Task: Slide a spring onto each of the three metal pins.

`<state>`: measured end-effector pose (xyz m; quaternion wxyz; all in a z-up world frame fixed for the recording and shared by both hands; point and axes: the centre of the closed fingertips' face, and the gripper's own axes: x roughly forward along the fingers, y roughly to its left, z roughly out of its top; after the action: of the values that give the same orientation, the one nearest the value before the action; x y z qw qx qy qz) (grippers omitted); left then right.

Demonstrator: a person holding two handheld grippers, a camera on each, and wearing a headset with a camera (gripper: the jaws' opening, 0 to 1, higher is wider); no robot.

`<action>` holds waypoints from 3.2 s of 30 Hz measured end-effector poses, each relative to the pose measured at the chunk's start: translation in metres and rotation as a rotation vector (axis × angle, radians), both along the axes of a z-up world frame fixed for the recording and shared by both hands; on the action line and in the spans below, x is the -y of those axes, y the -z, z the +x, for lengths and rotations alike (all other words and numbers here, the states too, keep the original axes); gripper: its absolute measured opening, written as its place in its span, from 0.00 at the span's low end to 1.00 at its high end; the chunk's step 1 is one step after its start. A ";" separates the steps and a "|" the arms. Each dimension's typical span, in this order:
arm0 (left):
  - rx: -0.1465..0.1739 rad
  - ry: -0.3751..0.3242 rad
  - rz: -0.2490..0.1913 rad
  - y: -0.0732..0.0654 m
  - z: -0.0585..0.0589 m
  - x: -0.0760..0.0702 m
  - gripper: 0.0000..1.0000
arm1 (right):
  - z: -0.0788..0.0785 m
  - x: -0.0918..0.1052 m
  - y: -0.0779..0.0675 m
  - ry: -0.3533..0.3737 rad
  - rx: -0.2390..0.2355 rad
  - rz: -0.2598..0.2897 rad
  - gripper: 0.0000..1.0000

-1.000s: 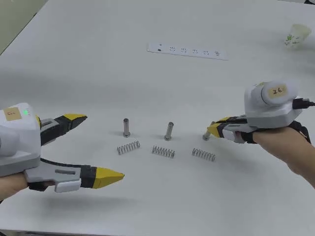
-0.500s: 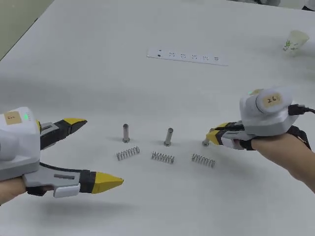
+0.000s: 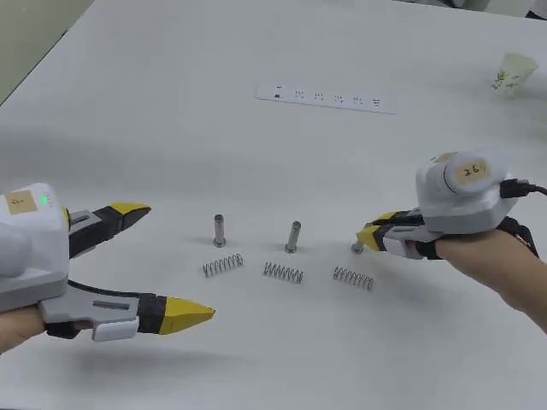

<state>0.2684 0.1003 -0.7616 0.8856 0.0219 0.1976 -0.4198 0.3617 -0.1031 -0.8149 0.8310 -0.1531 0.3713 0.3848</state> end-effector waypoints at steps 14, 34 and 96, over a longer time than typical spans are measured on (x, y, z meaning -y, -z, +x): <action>-0.001 -0.018 -0.001 0.001 0.000 -0.005 0.98 | -0.003 -0.001 -0.002 0.008 0.011 0.017 0.22; -0.008 -0.017 -0.003 0.003 0.002 -0.005 0.98 | -0.012 0.004 -0.014 0.027 0.050 0.066 0.47; -0.009 0.007 -0.020 -0.001 -0.006 -0.006 0.98 | -0.059 -0.007 0.028 -0.353 -0.041 -0.188 0.21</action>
<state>0.2623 0.1067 -0.7607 0.8835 0.0116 0.1971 -0.4248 0.3029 -0.0964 -0.8430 0.7251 -0.2849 0.3896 0.4911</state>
